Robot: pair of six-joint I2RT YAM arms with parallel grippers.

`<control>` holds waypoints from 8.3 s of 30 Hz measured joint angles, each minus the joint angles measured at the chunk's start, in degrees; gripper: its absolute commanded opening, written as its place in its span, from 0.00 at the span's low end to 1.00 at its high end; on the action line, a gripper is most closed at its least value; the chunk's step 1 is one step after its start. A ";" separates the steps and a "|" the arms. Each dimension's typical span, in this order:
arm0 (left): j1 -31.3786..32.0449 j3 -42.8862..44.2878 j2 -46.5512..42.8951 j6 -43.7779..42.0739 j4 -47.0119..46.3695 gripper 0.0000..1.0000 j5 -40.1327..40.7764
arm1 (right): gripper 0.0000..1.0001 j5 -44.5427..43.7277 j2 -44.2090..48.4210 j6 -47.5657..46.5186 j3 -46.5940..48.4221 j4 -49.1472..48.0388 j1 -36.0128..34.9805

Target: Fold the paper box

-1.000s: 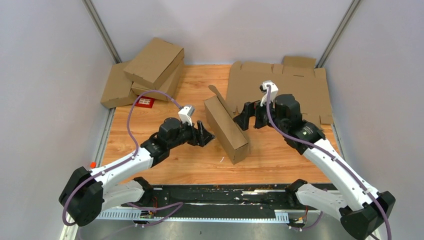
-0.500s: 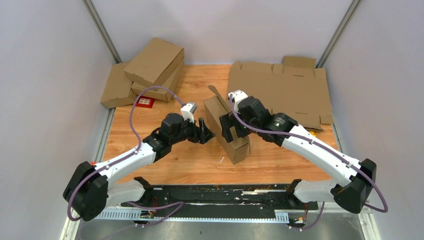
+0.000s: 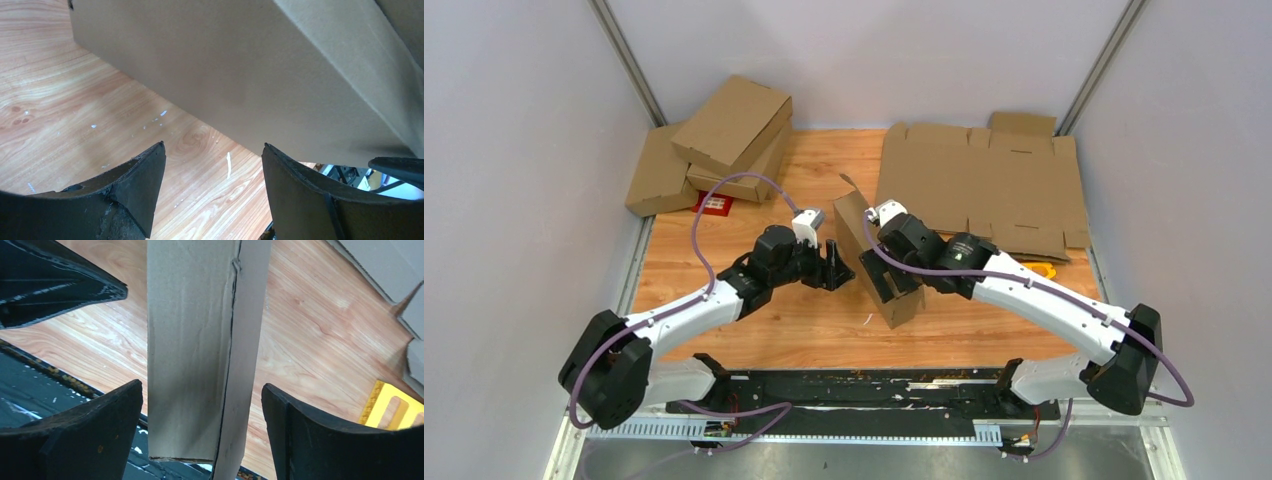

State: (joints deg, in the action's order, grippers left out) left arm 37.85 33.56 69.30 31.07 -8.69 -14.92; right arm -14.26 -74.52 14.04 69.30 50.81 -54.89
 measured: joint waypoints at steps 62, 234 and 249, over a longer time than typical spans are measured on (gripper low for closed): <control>-11.96 20.11 11.91 -22.69 -11.61 0.57 -26.64 | 0.59 8.83 21.66 -1.70 -9.90 7.67 -0.57; 2.95 15.45 -2.23 -10.75 10.12 0.00 10.32 | 0.14 -10.60 32.72 36.57 -12.20 14.78 -1.18; 3.43 15.47 -2.23 -10.78 10.12 0.00 11.19 | 0.08 -13.11 32.54 40.11 -11.98 15.52 -1.18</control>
State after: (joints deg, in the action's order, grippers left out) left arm 41.28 49.04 67.07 20.29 1.43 -3.73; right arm -27.38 -41.98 54.15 57.32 66.32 -56.07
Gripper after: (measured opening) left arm 0.007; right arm 0.125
